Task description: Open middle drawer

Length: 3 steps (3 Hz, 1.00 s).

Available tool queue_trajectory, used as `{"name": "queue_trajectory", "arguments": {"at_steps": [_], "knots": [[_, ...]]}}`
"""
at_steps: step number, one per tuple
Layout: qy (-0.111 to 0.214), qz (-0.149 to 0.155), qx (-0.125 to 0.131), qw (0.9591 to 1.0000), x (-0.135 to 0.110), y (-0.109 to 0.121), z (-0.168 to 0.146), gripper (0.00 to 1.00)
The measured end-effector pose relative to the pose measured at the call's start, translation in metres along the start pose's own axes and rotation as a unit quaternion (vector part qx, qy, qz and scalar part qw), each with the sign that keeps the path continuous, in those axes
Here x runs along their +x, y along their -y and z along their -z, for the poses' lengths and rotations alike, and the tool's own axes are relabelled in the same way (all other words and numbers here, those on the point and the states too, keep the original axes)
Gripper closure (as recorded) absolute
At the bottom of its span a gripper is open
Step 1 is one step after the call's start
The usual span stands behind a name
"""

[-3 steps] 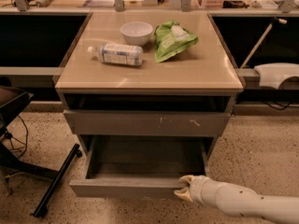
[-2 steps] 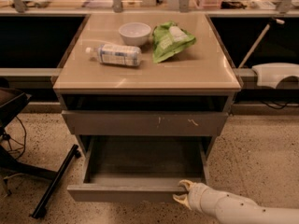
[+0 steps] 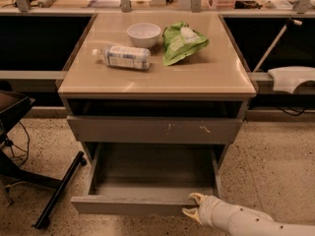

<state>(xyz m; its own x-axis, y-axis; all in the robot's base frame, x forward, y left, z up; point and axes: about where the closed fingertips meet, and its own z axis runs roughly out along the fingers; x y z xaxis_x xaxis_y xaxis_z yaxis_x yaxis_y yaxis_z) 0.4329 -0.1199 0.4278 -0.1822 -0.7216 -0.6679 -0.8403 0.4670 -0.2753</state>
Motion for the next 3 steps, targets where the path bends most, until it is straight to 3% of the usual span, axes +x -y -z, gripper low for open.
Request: {"name": "queue_trajectory", "arguments": {"at_steps": [1, 2, 3], "knots": [[0.000, 0.000, 0.000, 1.0000, 0.000, 0.001, 0.001, 1.00], [0.005, -0.002, 0.001, 1.0000, 0.015, -0.022, 0.009, 1.00], [0.005, -0.002, 0.001, 1.0000, 0.010, -0.019, 0.012, 1.00]]}}
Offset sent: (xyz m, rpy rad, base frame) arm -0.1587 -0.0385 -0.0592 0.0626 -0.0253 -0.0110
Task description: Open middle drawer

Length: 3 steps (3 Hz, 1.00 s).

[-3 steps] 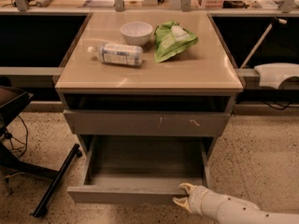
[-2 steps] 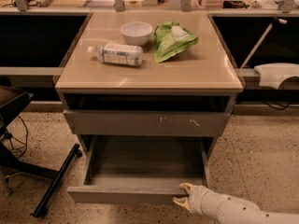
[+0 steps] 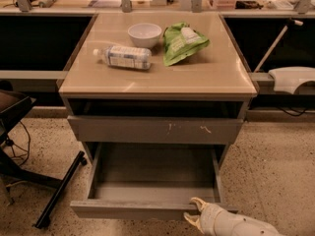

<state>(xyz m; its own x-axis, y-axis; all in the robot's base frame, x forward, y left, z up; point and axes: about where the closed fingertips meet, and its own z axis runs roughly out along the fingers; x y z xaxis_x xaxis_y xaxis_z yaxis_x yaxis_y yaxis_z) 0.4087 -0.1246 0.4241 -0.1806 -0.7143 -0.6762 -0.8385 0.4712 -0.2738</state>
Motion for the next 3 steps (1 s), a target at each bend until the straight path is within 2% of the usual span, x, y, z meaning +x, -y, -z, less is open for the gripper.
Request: {"name": "queue_trajectory", "arguments": {"at_steps": [1, 2, 3], "knots": [[0.015, 0.014, -0.001, 0.9998, -0.001, -0.021, 0.001, 1.00], [0.015, 0.014, -0.001, 0.9998, -0.004, -0.020, 0.005, 1.00], [0.018, 0.014, 0.016, 0.9996, 0.007, -0.038, 0.020, 1.00]]}}
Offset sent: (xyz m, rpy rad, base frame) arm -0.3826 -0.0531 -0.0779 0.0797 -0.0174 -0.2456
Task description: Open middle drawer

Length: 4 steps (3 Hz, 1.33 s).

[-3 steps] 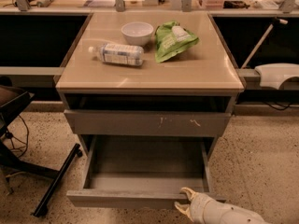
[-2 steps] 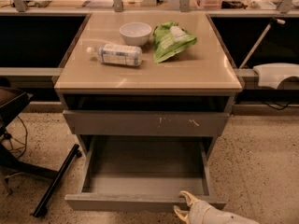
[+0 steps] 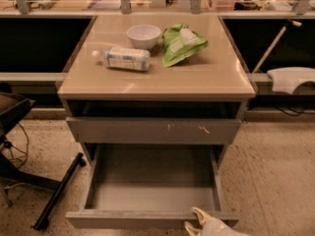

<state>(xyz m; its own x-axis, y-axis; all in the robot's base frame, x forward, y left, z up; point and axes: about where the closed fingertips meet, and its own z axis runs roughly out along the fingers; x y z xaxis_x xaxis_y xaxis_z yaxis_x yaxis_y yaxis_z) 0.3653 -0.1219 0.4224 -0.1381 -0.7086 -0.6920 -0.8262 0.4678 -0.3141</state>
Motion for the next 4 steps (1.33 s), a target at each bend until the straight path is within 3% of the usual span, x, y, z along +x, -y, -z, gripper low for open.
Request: {"name": "queue_trajectory", "arguments": {"at_steps": [3, 4], "knots": [[-0.001, -0.007, 0.004, 1.0000, -0.002, -0.007, 0.014, 1.00], [-0.001, -0.007, 0.004, 1.0000, -0.002, -0.007, 0.014, 0.81]]}}
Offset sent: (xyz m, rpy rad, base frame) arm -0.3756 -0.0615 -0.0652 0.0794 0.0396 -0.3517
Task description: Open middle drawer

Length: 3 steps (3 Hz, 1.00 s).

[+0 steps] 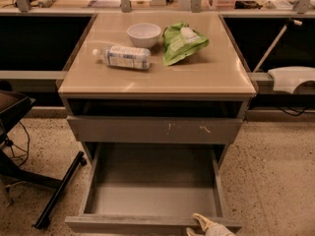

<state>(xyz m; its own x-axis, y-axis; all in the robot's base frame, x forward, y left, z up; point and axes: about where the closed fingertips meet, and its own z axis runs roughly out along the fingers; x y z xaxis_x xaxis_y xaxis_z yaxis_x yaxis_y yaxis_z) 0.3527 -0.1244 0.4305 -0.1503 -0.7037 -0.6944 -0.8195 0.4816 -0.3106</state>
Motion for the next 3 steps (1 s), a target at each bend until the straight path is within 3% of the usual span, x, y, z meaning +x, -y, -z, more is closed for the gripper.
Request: {"name": "queue_trajectory", "arguments": {"at_steps": [3], "knots": [[0.000, 0.000, 0.000, 1.0000, 0.0000, 0.0000, 0.0000, 0.11]]}}
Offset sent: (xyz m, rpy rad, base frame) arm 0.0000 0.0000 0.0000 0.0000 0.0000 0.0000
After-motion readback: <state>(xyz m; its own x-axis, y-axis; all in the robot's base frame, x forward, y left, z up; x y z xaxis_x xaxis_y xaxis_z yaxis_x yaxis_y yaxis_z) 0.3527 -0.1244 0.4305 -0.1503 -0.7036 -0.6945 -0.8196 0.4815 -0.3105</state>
